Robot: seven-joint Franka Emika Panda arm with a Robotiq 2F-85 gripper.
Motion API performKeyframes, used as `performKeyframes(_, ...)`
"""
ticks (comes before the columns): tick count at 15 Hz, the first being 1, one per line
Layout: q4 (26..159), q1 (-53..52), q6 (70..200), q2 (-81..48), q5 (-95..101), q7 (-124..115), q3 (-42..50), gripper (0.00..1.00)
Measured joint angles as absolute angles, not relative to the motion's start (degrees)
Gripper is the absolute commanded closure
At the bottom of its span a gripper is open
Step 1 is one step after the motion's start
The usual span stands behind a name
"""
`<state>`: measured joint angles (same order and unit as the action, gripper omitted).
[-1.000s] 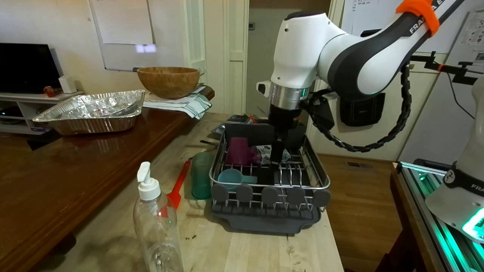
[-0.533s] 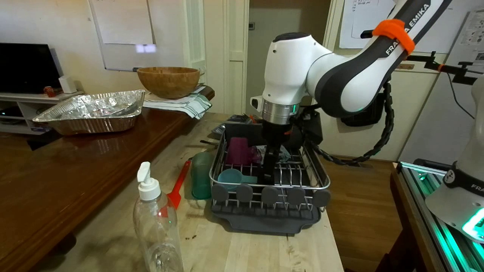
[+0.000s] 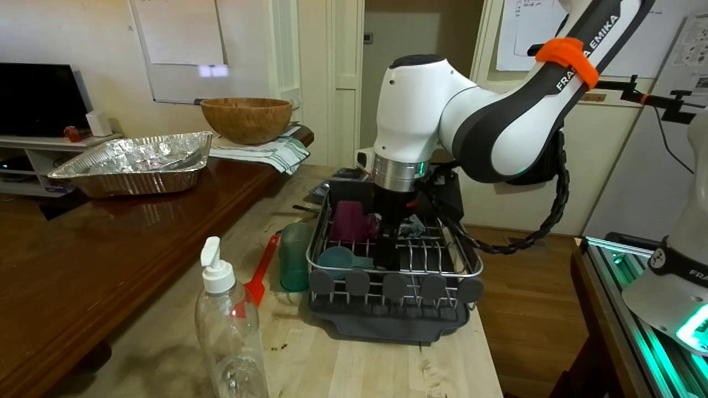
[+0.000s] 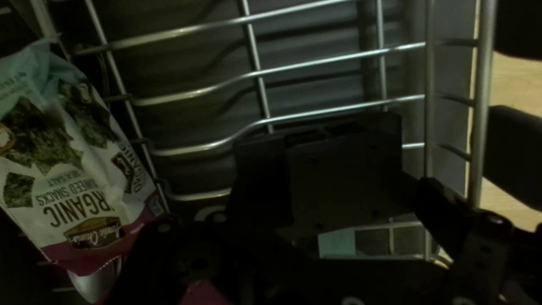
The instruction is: Remove the blue measuring cup from the dishrack.
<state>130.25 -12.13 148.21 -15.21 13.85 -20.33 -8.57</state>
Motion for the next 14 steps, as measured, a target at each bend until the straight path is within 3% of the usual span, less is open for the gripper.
performKeyframes(5, 129.48, -13.09, 148.21, -15.88, 13.88, -20.33, -7.73, 0.0)
performKeyframes(8, 128.99, -13.47, 148.21, -16.22, 13.88, -20.34, -7.06, 0.35)
performKeyframes(14, 128.17, -14.31, 148.23, -15.8, 13.94, -20.48, -6.16, 0.64)
